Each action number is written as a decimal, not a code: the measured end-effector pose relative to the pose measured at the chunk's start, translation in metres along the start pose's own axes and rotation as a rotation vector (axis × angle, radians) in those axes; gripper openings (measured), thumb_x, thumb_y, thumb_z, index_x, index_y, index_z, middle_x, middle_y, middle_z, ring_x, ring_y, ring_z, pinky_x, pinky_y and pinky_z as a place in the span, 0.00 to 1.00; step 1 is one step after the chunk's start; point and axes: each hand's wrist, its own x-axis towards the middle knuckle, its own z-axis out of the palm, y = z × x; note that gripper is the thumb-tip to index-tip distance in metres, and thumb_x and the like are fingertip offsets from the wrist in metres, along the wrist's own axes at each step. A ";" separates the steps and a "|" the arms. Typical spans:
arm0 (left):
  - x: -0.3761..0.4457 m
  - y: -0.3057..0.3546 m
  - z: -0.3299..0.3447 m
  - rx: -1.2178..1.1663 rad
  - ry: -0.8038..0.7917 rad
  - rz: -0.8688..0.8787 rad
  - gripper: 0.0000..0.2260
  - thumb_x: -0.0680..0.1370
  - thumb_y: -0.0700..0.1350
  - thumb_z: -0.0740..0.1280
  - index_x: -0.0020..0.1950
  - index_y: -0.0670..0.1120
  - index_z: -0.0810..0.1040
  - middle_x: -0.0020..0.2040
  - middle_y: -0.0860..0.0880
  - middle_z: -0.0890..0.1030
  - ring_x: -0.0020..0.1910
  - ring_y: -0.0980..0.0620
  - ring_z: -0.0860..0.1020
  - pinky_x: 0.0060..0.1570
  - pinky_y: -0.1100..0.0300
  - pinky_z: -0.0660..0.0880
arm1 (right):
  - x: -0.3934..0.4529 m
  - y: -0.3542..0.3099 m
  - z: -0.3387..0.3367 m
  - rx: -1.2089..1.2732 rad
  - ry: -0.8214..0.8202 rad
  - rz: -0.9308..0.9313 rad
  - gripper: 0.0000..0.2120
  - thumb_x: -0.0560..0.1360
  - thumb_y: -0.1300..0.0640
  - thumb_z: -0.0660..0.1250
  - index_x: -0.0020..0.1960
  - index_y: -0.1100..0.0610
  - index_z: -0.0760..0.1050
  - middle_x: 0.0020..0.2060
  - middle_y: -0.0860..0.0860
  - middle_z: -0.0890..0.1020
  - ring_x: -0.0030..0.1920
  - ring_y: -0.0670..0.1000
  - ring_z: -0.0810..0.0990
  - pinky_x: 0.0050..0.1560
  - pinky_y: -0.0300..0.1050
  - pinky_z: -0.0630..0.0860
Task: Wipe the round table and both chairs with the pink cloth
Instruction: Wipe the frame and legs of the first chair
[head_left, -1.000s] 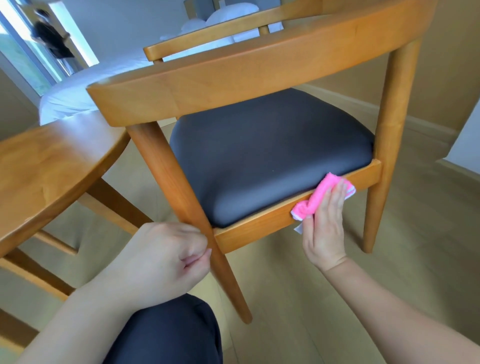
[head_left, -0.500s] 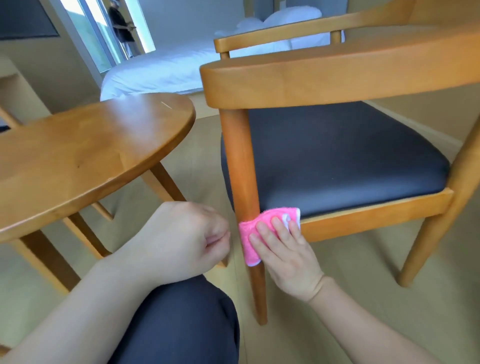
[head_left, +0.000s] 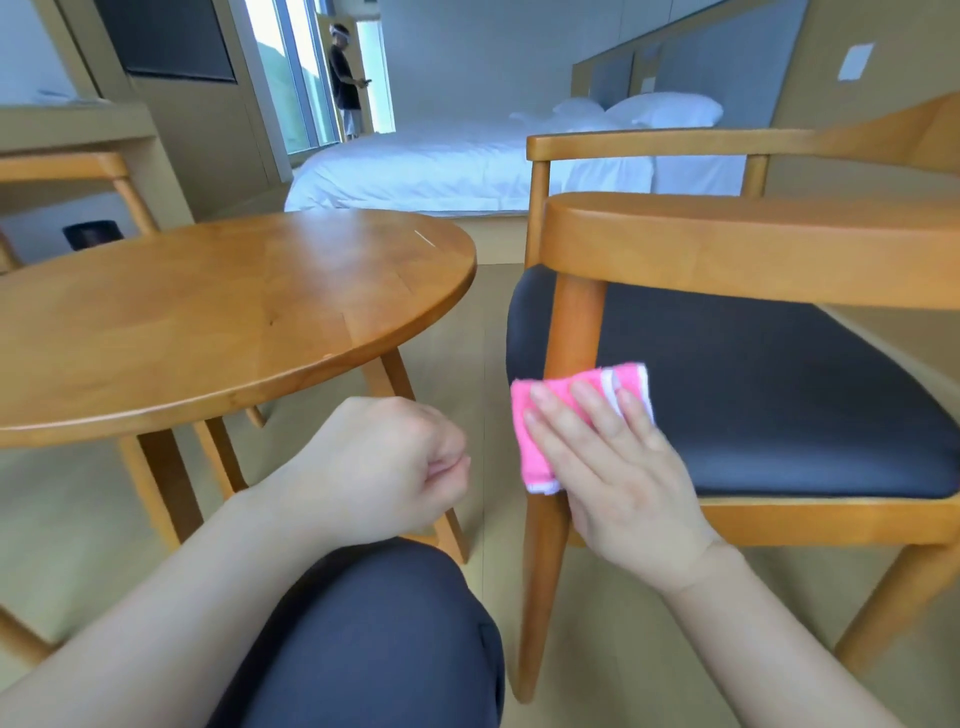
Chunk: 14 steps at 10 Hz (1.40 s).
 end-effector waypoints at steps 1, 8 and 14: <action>0.001 -0.004 0.000 0.012 0.010 -0.005 0.19 0.77 0.54 0.61 0.29 0.51 0.61 0.31 0.51 0.70 0.34 0.50 0.73 0.41 0.53 0.75 | 0.031 0.005 -0.008 -0.038 0.062 0.083 0.26 0.75 0.67 0.54 0.74 0.61 0.64 0.75 0.53 0.62 0.76 0.57 0.56 0.75 0.56 0.50; -0.006 -0.002 -0.016 -0.082 0.093 0.080 0.21 0.76 0.49 0.65 0.27 0.52 0.59 0.26 0.52 0.65 0.30 0.51 0.68 0.35 0.54 0.72 | -0.066 -0.042 0.020 -0.055 -0.412 -0.129 0.28 0.73 0.64 0.50 0.73 0.61 0.62 0.73 0.56 0.65 0.74 0.57 0.59 0.68 0.56 0.60; 0.028 0.075 -0.022 -0.130 0.198 0.452 0.18 0.73 0.46 0.64 0.28 0.48 0.57 0.25 0.52 0.60 0.27 0.52 0.62 0.27 0.62 0.60 | -0.149 0.025 -0.015 -0.010 -0.533 -0.168 0.23 0.82 0.62 0.45 0.67 0.56 0.74 0.66 0.50 0.76 0.67 0.56 0.72 0.72 0.54 0.56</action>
